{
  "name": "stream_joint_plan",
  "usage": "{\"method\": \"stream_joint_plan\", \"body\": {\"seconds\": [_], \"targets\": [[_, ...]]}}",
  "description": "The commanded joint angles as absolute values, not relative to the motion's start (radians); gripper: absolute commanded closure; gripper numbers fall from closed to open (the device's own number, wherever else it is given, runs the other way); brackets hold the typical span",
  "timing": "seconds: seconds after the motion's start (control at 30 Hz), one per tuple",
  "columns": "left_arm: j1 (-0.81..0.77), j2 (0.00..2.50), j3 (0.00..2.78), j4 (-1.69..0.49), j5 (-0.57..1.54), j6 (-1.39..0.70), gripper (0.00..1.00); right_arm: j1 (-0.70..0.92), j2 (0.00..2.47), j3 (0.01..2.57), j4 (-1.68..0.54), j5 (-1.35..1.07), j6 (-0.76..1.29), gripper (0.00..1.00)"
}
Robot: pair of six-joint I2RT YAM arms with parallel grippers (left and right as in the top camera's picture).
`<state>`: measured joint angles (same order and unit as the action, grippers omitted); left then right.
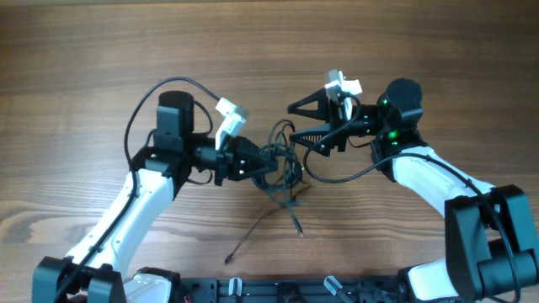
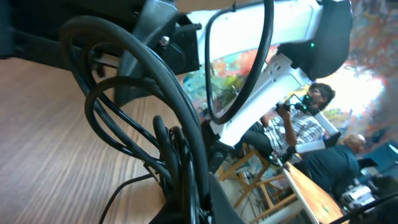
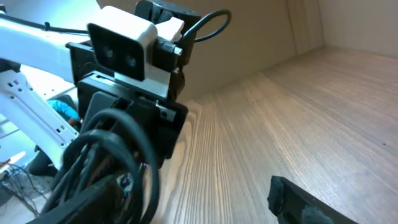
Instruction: Untangle cables
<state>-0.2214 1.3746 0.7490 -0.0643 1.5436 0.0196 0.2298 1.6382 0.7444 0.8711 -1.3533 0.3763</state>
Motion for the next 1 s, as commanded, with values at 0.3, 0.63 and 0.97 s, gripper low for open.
{"method": "stream_joint_plan", "body": {"seconds": [0.3, 0.63, 0.97], "targets": [[-0.284, 1.371, 0.744, -0.002, 1.574, 0.010, 0.96, 0.320, 1.641, 0.754, 0.659, -1.338, 0.213, 0.19], [-0.284, 1.371, 0.744, -0.004, 1.576, -0.036, 0.96, 0.242, 1.641, 0.755, 0.483, -0.317, 0.289, 0.15], [-0.307, 1.371, 0.744, 0.016, 1.576, -0.035, 0.96, 0.036, 1.644, 0.754, 0.461, -0.315, 0.291, 0.15]]}}
